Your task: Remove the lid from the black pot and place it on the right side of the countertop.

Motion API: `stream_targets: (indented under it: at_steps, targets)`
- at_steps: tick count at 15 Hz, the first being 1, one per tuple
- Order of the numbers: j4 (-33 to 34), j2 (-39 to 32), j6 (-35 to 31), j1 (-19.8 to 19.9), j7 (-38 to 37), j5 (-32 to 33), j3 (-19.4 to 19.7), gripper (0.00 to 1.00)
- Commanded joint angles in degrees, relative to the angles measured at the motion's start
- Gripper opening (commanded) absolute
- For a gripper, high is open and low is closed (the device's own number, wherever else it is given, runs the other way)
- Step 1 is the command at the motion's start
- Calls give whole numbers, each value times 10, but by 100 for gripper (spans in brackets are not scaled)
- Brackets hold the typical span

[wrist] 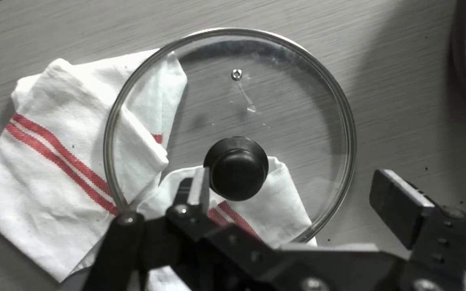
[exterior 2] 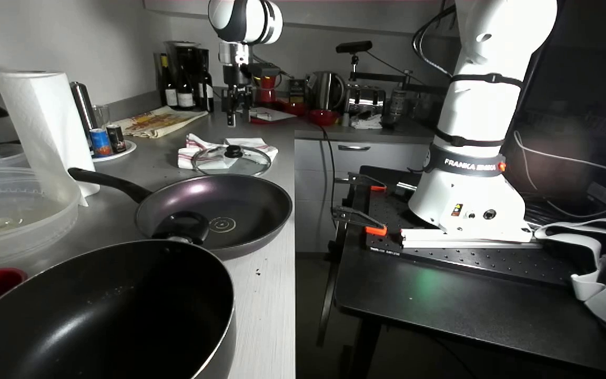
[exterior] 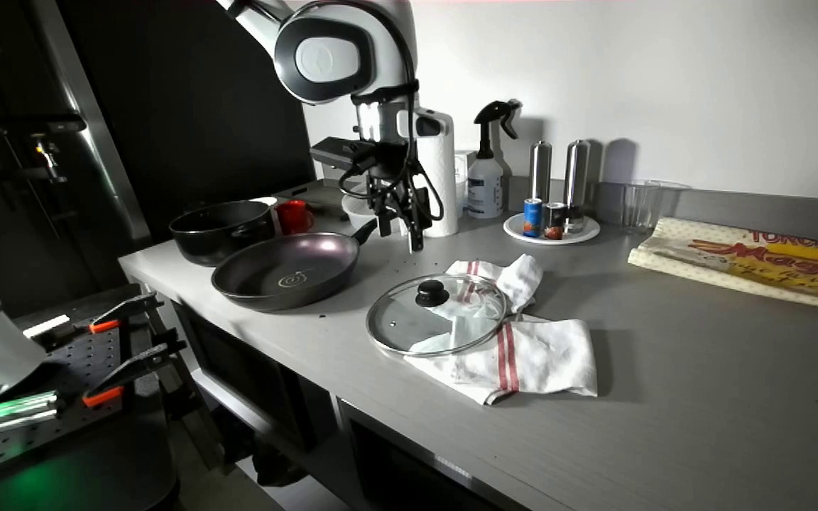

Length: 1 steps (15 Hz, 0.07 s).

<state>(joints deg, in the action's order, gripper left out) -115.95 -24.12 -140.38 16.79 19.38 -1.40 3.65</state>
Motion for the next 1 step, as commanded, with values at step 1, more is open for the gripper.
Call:
stream_targets:
  at_steps: [1]
  targets:
    - [2, -2, 2, -5, 2, -3, 5, 100]
